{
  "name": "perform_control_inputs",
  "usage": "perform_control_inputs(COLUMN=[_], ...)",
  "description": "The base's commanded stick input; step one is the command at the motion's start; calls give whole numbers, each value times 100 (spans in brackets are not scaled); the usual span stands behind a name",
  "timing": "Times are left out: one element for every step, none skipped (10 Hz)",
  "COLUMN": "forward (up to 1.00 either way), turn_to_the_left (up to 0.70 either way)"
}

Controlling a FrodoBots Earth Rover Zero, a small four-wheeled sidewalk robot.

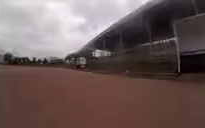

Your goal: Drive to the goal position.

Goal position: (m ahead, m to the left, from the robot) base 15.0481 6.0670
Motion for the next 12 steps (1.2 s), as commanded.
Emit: perform_control_inputs(forward=[100, 100, 100, 100, 100, 100, 100, 100, 100, 100, 100, 100], turn_to_the_left=[0, 0, 0, 0, 0, 0, 0, 0, 0, -5, -6, -8])
